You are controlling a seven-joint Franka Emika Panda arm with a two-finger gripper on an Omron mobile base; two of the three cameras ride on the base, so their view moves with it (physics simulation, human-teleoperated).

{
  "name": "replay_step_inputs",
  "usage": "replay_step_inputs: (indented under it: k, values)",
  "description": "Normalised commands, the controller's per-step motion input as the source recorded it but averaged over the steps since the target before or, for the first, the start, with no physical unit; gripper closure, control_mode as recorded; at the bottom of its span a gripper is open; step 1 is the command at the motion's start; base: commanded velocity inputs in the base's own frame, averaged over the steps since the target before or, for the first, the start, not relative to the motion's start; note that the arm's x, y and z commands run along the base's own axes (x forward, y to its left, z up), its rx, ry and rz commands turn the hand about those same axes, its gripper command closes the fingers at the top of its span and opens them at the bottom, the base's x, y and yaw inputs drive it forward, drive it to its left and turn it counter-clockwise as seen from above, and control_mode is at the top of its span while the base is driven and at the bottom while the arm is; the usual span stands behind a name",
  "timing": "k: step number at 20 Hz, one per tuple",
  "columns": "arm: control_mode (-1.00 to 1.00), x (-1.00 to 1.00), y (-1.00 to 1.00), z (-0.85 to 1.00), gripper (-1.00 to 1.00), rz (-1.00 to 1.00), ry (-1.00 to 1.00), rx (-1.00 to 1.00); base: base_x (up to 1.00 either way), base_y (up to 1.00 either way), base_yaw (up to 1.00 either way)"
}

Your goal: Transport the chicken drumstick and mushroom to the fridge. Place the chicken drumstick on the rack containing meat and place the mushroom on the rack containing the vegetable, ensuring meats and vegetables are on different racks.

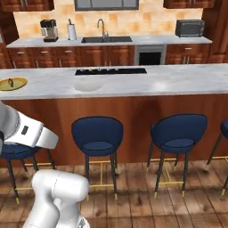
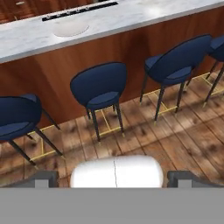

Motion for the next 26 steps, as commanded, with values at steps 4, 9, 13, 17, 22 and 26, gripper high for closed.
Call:
replay_step_inputs:
  k: [4, 9, 13, 17, 22, 26]
  values:
    - [1.0, 0.0, 0.0, 0.0, -1.0, 0.0, 0.0, 0.0, 0.76, 1.0, 0.23]
    - [1.0, 0.0, 0.0, 0.0, -1.0, 0.0, 0.0, 0.0, 0.82, 1.0, 0.33]
    - [1.0, 0.0, 0.0, 0.0, -1.0, 0.0, 0.0, 0.0, 0.04, 0.93, 0.61]
    - [1.0, 0.0, 0.0, 0.0, -1.0, 0.0, 0.0, 0.0, 0.1, -0.04, 0.11]
    - [1.0, 0.0, 0.0, 0.0, -1.0, 0.0, 0.0, 0.0, 0.94, 0.09, 0.0]
    - [1.0, 0.0, 0.0, 0.0, -1.0, 0.0, 0.0, 0.0, 1.0, 0.33, 0.02]
